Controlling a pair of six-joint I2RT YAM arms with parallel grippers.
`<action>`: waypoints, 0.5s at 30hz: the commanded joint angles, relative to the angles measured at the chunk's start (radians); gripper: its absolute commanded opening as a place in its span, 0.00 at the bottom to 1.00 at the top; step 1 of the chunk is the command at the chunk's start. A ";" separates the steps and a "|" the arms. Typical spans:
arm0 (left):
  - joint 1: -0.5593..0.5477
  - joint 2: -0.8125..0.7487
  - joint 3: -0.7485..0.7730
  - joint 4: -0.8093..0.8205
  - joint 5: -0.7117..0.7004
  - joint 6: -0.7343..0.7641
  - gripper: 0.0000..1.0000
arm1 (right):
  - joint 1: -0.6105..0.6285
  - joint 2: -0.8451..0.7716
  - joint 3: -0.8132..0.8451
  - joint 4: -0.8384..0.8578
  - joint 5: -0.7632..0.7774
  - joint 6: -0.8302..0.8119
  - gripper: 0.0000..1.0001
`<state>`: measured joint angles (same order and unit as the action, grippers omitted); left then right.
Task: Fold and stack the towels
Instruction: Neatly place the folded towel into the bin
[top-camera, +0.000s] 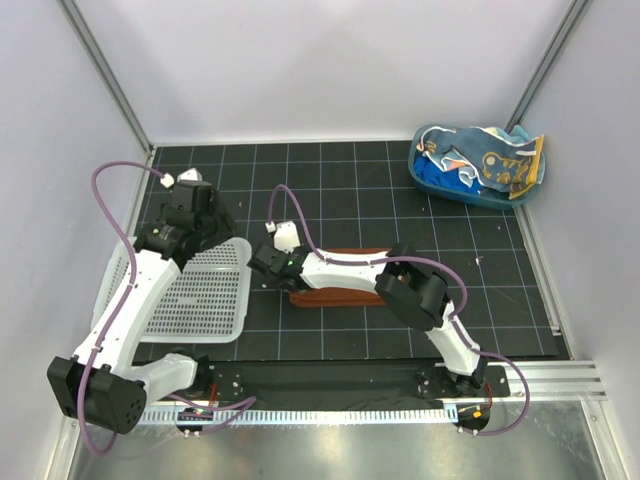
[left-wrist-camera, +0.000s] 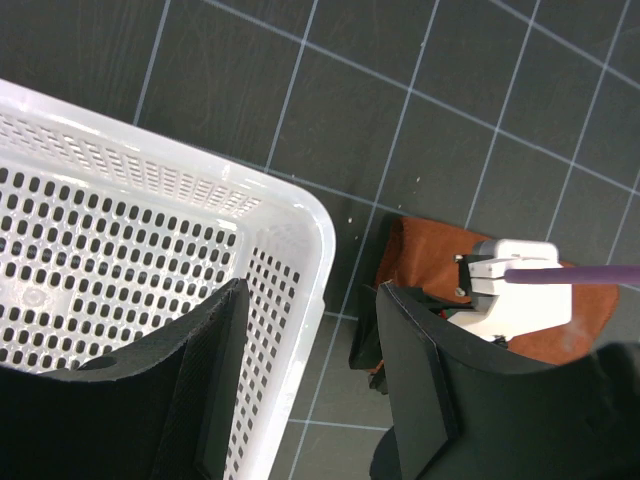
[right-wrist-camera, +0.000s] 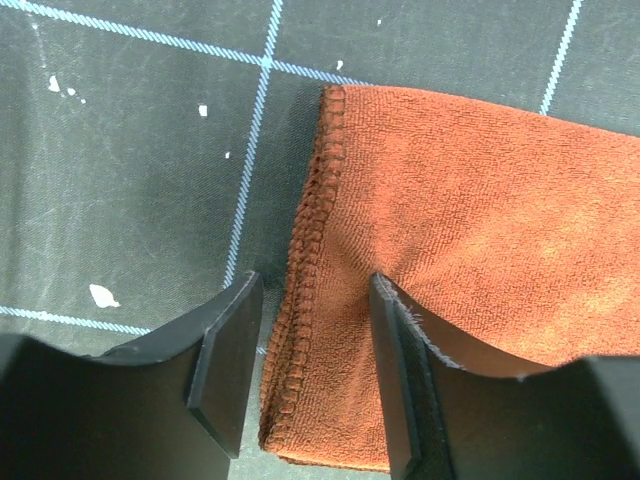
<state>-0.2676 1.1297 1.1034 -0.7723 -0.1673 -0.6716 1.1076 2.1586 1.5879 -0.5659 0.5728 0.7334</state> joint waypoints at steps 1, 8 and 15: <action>0.008 -0.015 0.053 -0.024 0.003 0.024 0.58 | 0.001 0.018 -0.035 -0.072 0.016 0.015 0.52; 0.010 -0.019 0.023 -0.012 0.022 0.020 0.58 | 0.000 0.006 -0.063 -0.109 0.027 0.001 0.35; 0.008 -0.028 0.001 -0.007 0.032 0.018 0.58 | -0.018 0.000 -0.137 -0.043 -0.033 -0.018 0.16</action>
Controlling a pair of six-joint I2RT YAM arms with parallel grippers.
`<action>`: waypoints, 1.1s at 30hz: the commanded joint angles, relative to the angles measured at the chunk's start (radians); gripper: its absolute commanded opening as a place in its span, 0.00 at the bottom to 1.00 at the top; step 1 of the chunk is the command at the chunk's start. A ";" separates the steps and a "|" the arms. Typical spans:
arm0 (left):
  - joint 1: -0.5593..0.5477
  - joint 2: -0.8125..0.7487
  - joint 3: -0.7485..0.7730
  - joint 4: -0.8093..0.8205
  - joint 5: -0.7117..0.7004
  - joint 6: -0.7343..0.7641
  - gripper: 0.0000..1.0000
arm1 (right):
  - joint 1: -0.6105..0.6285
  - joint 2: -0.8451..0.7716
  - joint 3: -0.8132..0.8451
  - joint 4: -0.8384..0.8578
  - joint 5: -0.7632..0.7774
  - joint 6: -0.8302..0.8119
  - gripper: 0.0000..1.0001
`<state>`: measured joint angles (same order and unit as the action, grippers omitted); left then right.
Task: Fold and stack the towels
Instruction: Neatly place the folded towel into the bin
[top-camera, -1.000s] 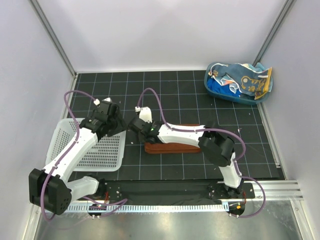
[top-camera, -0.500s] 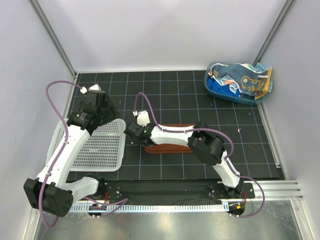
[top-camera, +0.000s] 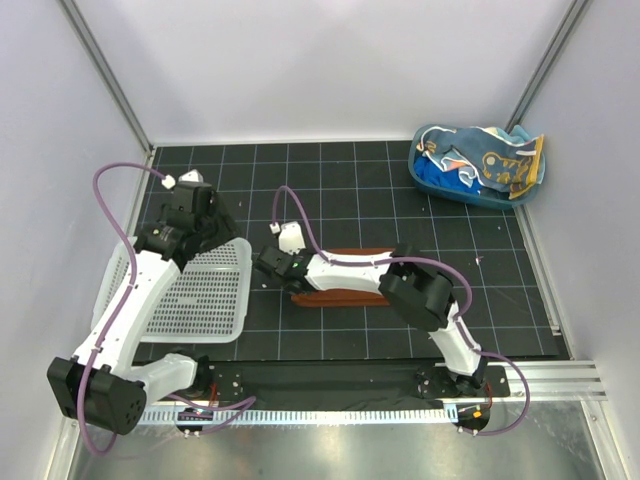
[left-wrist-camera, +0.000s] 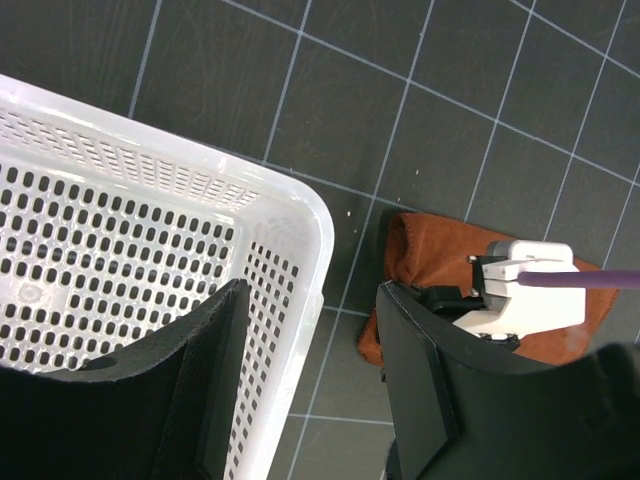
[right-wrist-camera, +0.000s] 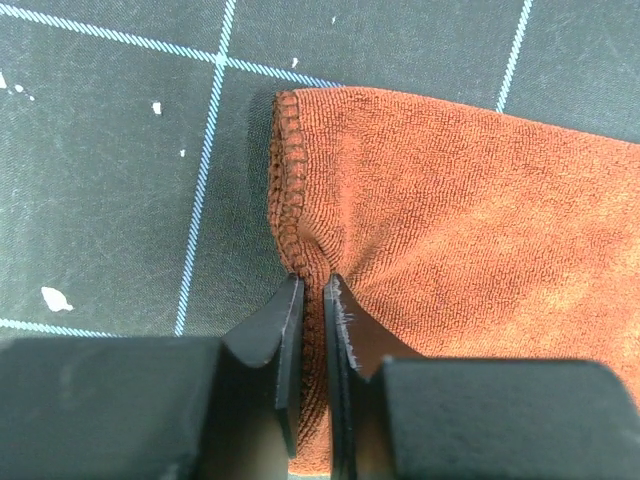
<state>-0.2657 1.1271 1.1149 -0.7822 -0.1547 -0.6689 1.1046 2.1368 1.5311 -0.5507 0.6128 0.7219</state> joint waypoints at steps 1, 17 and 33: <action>0.008 -0.027 -0.020 0.006 0.024 0.012 0.58 | -0.023 0.011 -0.089 -0.045 -0.096 -0.013 0.14; 0.005 -0.069 -0.201 0.066 0.106 -0.023 0.56 | -0.193 -0.350 -0.454 0.485 -0.504 0.025 0.01; -0.044 -0.056 -0.251 0.109 0.127 -0.047 0.56 | -0.307 -0.463 -0.621 0.768 -0.703 0.159 0.01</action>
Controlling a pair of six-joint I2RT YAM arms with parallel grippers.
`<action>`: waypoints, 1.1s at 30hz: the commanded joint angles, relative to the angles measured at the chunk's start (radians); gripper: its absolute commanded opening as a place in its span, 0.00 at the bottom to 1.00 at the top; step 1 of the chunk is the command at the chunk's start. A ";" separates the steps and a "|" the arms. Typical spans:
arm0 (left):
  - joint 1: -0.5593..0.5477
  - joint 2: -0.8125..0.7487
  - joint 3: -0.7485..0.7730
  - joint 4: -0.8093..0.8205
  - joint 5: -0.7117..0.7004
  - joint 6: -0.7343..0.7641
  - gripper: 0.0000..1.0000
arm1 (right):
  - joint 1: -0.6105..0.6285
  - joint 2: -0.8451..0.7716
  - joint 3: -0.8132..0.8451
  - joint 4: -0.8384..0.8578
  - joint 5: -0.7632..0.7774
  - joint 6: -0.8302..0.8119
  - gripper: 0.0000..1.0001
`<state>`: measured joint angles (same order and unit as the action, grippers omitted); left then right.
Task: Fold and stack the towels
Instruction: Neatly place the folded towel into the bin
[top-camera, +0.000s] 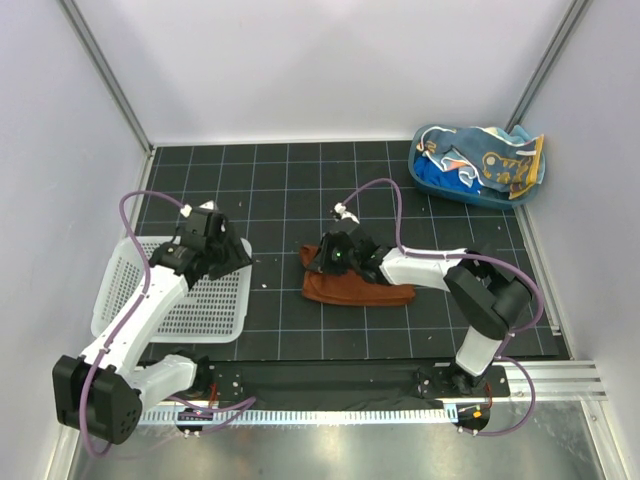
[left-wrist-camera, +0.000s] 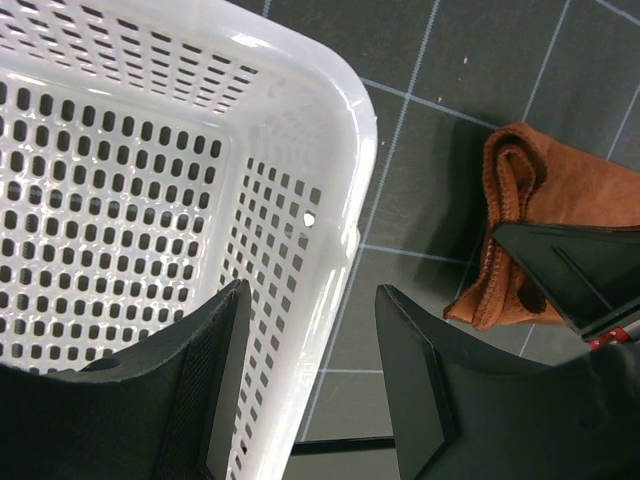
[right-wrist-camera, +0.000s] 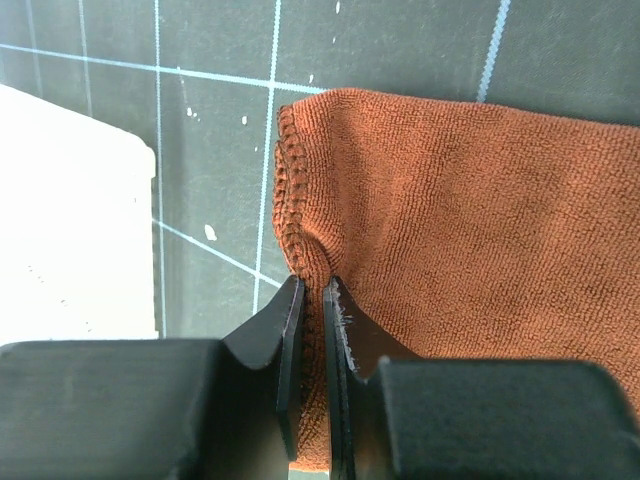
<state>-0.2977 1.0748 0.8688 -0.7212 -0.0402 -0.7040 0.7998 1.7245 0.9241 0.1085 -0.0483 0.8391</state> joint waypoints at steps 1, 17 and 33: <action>-0.014 -0.003 -0.008 0.058 0.008 -0.017 0.57 | -0.002 -0.051 -0.019 0.126 -0.045 0.048 0.01; -0.070 0.106 -0.002 0.127 -0.006 -0.055 0.52 | -0.008 -0.114 -0.126 0.336 -0.042 0.170 0.01; -0.153 0.226 0.081 0.206 -0.015 -0.155 0.51 | -0.008 -0.209 -0.203 0.407 0.018 0.229 0.01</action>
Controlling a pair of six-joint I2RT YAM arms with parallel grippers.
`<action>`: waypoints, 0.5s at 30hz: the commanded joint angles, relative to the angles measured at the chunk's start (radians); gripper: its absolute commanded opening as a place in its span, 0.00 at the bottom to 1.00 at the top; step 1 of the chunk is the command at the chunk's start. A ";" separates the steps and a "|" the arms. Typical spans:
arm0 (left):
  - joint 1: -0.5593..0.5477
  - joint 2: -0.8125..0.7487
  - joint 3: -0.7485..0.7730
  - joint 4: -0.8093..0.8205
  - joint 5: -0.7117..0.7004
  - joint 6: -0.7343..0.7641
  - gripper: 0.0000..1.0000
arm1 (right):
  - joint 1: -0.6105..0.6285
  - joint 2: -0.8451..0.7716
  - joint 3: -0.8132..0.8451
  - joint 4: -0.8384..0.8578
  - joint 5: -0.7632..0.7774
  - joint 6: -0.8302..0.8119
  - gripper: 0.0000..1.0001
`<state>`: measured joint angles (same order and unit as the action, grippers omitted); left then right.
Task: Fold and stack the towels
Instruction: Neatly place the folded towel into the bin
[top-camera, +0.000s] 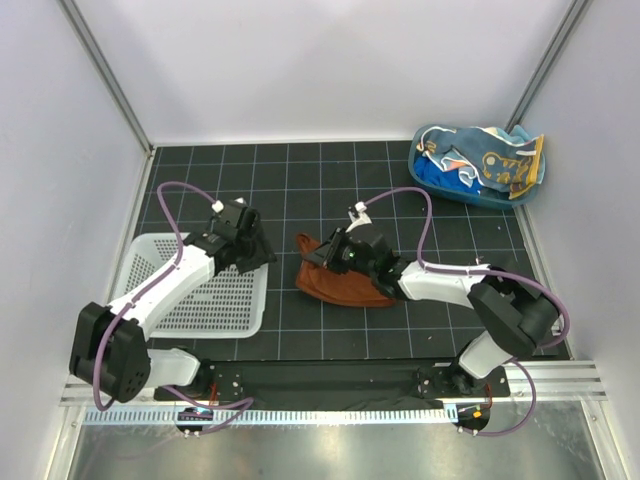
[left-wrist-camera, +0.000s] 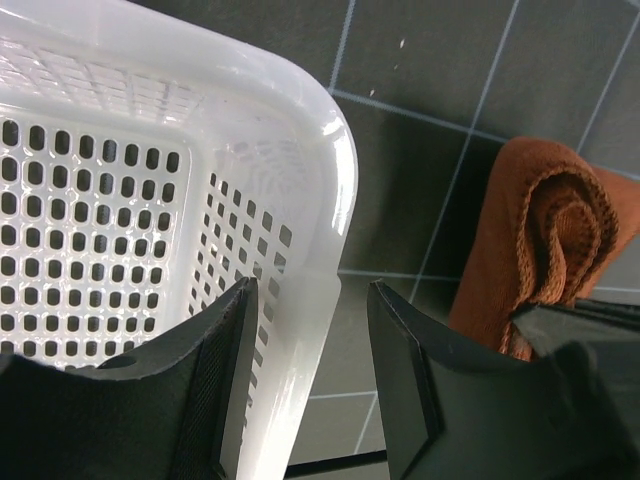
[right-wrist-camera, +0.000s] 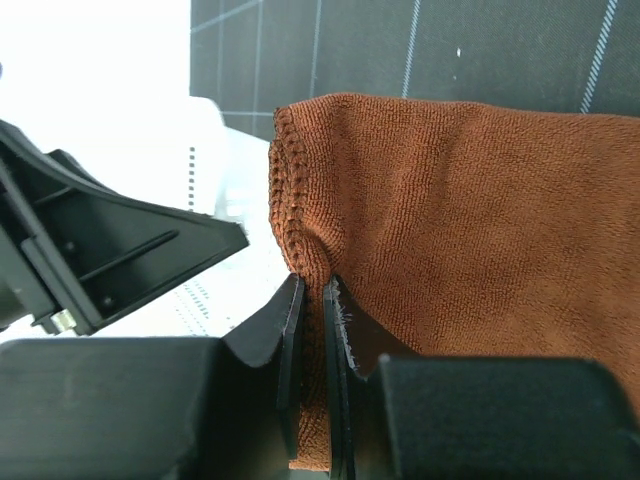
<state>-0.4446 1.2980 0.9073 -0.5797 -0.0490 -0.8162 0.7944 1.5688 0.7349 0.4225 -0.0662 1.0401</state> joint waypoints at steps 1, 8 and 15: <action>-0.005 0.004 0.041 0.069 -0.008 -0.057 0.51 | -0.003 -0.056 -0.017 0.096 0.039 0.028 0.01; -0.003 0.009 0.129 0.018 -0.058 -0.025 0.55 | 0.005 -0.090 -0.028 0.104 0.054 0.041 0.01; 0.030 -0.048 0.315 -0.132 -0.142 0.057 0.58 | 0.045 -0.133 0.017 0.052 0.093 0.038 0.01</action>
<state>-0.4335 1.3087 1.1362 -0.6434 -0.1162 -0.8139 0.8135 1.4860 0.7052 0.4465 -0.0292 1.0752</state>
